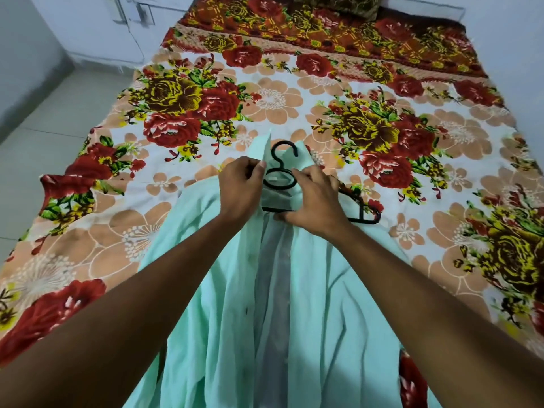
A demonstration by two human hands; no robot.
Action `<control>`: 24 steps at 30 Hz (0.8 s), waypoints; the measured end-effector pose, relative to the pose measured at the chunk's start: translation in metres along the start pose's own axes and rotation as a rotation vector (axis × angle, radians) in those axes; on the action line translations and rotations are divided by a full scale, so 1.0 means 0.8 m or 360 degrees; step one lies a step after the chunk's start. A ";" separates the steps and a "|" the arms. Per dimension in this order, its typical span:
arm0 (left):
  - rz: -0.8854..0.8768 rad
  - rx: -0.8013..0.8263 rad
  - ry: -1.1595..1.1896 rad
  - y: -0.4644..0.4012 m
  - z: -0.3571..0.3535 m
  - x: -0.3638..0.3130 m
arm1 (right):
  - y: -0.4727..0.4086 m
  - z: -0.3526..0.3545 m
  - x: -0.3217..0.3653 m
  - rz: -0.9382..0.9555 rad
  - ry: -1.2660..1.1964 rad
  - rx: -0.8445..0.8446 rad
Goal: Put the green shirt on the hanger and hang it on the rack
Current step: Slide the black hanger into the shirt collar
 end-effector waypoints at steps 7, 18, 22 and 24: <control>-0.0255 0.0764 -0.0581 -0.002 -0.040 0.000 | -0.027 -0.027 -0.007 -0.0029 -0.0171 0.0193; -0.0485 0.1172 -0.1748 -0.026 -0.083 0.003 | -0.015 -0.019 -0.003 0.0220 -0.0221 -0.0085; -0.0478 0.1102 -0.1471 -0.033 -0.078 -0.011 | 0.026 0.005 0.016 0.0259 0.0203 -0.0554; -0.0461 0.1051 -0.1359 -0.040 -0.069 -0.017 | 0.063 0.003 0.035 0.0328 0.0361 -0.0829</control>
Point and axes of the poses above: each hand's wrist, its own y-axis away from the middle knuckle, its own z-axis out of the back of the hand, x = y × z, the point moved 8 cm from there along -y, towards the middle knuckle, and after that the axes turned 12 degrees about x, right-handed, at the moved point
